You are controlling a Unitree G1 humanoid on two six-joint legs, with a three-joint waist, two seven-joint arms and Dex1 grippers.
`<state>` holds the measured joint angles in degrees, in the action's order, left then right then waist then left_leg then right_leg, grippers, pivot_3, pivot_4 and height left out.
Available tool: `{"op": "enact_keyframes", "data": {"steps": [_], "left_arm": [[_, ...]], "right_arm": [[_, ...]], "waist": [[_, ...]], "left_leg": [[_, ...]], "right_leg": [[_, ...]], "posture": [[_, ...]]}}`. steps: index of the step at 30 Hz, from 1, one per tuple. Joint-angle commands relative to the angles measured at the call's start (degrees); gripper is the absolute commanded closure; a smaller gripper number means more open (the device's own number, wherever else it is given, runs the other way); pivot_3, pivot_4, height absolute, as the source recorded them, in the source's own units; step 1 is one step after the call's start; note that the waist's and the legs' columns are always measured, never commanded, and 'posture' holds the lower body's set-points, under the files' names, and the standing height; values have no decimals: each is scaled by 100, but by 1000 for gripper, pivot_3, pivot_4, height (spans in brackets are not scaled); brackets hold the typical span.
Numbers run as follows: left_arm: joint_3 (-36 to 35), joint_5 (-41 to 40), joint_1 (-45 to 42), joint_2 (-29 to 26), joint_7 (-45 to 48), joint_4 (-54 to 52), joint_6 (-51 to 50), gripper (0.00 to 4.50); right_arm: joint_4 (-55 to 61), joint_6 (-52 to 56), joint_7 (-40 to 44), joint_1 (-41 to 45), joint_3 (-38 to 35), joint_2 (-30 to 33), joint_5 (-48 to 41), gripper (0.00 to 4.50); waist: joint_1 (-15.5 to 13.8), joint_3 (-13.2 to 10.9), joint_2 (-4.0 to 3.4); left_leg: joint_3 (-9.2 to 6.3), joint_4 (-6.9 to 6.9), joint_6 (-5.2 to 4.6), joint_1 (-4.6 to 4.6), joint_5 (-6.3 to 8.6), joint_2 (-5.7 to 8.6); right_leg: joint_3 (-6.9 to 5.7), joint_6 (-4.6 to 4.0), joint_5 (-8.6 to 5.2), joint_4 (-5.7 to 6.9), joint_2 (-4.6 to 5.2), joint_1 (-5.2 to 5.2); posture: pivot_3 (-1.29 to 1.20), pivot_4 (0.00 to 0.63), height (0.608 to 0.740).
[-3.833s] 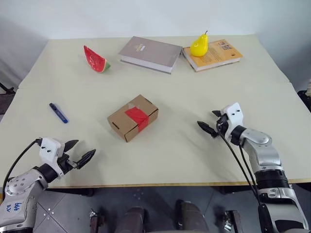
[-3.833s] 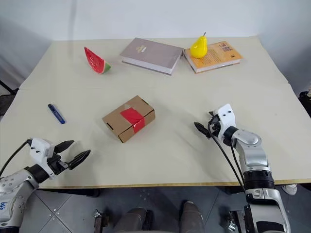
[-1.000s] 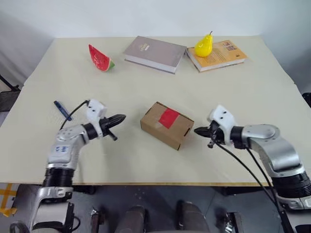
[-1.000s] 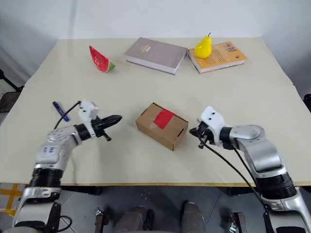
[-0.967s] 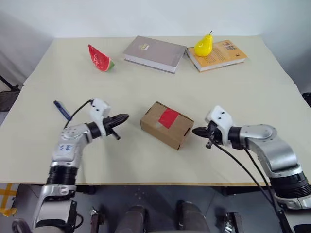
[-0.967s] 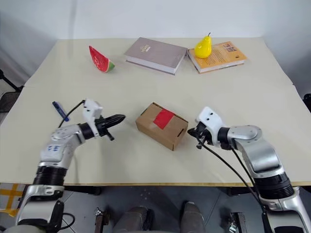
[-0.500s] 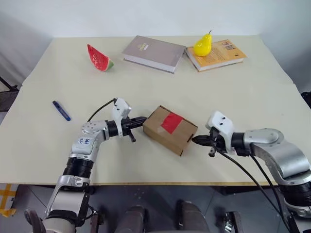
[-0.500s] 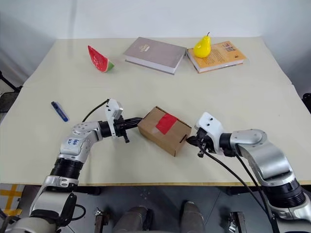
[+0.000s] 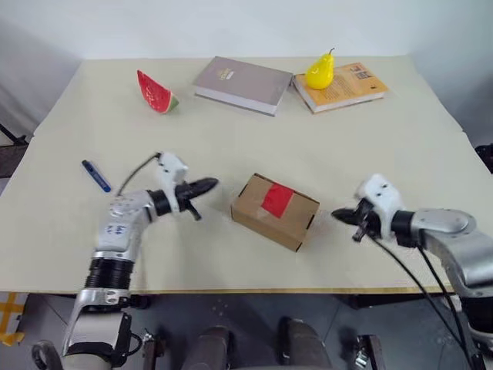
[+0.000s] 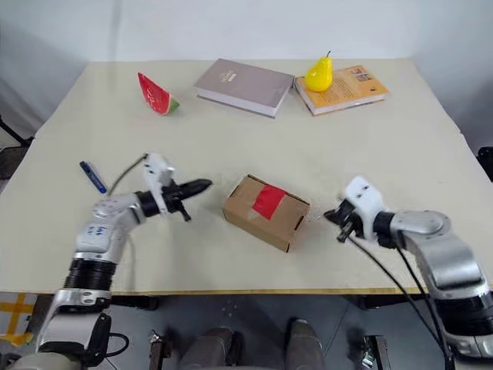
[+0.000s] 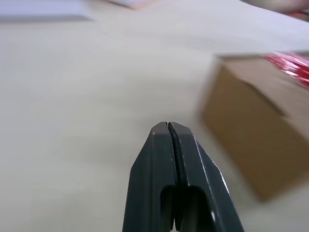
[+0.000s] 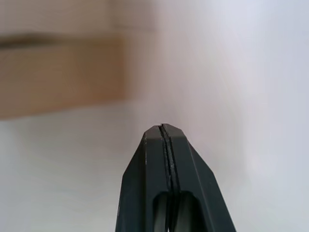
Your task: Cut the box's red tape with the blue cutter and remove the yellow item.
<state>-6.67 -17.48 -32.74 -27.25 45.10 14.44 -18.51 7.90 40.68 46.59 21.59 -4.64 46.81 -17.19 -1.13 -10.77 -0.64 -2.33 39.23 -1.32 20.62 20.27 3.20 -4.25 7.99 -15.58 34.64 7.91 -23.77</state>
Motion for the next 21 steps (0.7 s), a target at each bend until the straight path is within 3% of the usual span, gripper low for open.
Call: {"op": "enact_keyframes", "data": {"steps": [1,7,12,14,18,21], "left_arm": [[-263,-101,59,-308,-135,-448,-224,3901],[-884,-367,801,-678,-388,-1404,-595,2087],[-2284,-989,2147,-963,-655,-2342,-1133,555],[-2609,-1110,2516,-1018,-666,-2512,-1118,17],[-3579,-1381,3677,-1086,-515,-2949,-1167,17],[-3930,-1537,4126,-1014,-575,-3044,-1195,17]], "right_arm": [[-470,-593,14,441,-201,-46,29,3647],[-1218,-1371,432,915,79,-234,61,1615],[-1925,-1592,842,1570,37,-653,-269,0],[-2104,-1588,902,1700,0,-718,-317,0],[-2587,-2021,975,1971,-53,-837,-268,0],[-2876,-2277,1052,2127,-172,-957,-384,0]], "waist": [[2,0,0],[14,0,0],[153,-3,2],[140,-3,3],[123,-4,3],[98,-4,5]], "left_leg": [[-1,0,0,0,0,-1],[-11,-9,3,0,2,-3],[-9,-10,4,0,3,-10],[-12,-9,7,0,4,-20],[-13,-8,10,0,7,-22],[-28,-8,9,2,9,-22]], "right_leg": [[-1,0,0,0,-1,0],[-6,0,0,-2,1,-1],[-4,0,0,-3,0,-2],[-7,-1,0,-2,-7,-2],[0,-2,-1,-11,-7,1],[8,-3,-2,-18,-2,8]], "posture": [[0,150,740],[0,150,740],[0,150,740],[0,150,740],[0,150,740],[0,150,740]]}}
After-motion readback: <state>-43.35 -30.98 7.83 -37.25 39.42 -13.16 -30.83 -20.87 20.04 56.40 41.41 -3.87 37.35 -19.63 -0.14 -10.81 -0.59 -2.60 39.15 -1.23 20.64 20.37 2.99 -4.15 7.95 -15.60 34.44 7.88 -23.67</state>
